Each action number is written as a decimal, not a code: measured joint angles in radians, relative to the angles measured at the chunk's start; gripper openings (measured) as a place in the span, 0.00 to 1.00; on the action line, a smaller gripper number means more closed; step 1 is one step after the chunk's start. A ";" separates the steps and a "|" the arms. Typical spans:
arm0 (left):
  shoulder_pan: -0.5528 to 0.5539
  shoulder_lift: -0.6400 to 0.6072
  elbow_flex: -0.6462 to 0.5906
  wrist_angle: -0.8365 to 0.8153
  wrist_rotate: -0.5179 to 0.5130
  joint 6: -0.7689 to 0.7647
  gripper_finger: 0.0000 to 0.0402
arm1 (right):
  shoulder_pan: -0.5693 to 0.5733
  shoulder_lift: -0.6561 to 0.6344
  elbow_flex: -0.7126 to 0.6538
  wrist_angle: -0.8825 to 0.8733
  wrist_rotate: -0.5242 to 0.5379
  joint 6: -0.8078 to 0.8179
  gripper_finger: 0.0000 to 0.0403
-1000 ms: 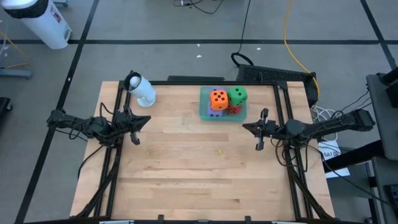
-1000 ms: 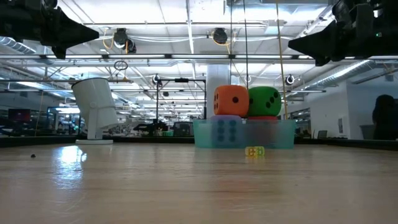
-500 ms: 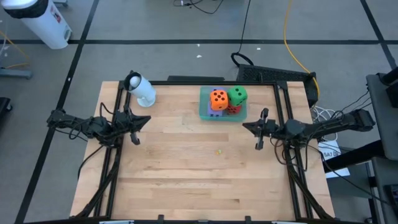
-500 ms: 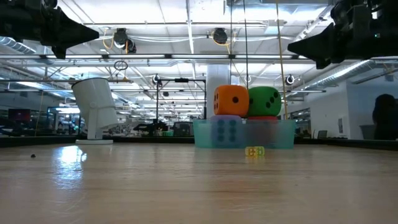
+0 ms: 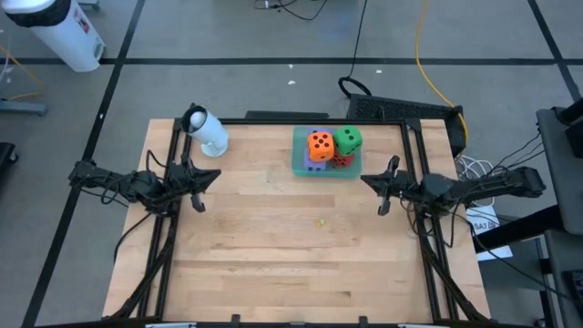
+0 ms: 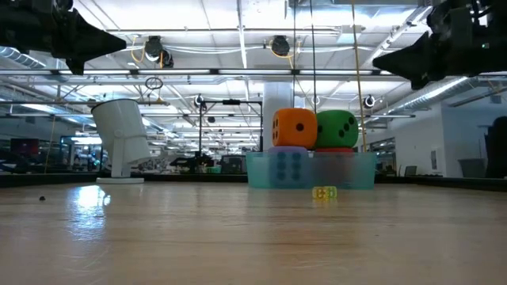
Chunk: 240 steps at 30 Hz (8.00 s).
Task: Pick & Place Dice
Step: Put the small green die into the bin
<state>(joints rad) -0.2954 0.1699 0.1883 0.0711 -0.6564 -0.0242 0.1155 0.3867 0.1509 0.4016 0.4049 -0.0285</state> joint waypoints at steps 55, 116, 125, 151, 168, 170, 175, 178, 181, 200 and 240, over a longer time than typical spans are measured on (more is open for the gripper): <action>0.000 0.000 0.000 0.010 -0.022 0.022 0.05 | -0.111 0.341 0.115 -0.084 -0.401 -0.045 0.00; 0.000 0.000 0.000 -0.001 -0.023 -0.024 0.05 | -0.016 1.297 0.447 0.035 -0.414 -0.012 0.44; 0.000 0.000 0.000 -0.001 -0.024 -0.011 0.05 | -0.018 1.259 0.446 -0.002 -0.405 -0.040 0.37; 0.000 0.000 0.000 0.000 -0.024 -0.011 0.05 | -0.042 1.292 0.446 0.044 -0.410 -0.043 0.19; 0.000 0.000 0.000 0.000 -0.024 -0.010 0.05 | -0.076 1.323 0.447 0.078 -0.506 -0.138 0.12; 0.000 0.000 0.000 0.000 -0.024 -0.011 0.05 | -0.080 1.319 0.446 0.085 -0.508 -0.131 0.12; 0.000 0.000 0.000 0.000 -0.024 -0.010 0.05 | -0.082 1.248 0.444 0.056 -0.507 -0.130 0.12; 0.000 0.000 0.000 0.000 -0.024 -0.009 0.05 | -0.082 1.151 0.444 0.047 -0.505 -0.129 0.12; 0.000 0.000 0.000 0.000 -0.024 -0.009 0.05 | -0.081 1.027 0.444 0.023 -0.482 -0.105 0.12; 0.000 0.000 0.000 0.000 -0.024 -0.012 0.05 | 0.046 0.311 0.212 0.001 -0.172 -0.044 0.11; 0.000 0.000 0.000 0.000 -0.024 -0.013 0.05 | -0.308 -0.078 -0.025 -0.390 -0.386 0.039 0.11</action>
<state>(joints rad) -0.2951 0.1699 0.1883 0.0715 -0.6800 -0.0372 -0.1927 0.3090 0.1261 0.0120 0.0193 0.0102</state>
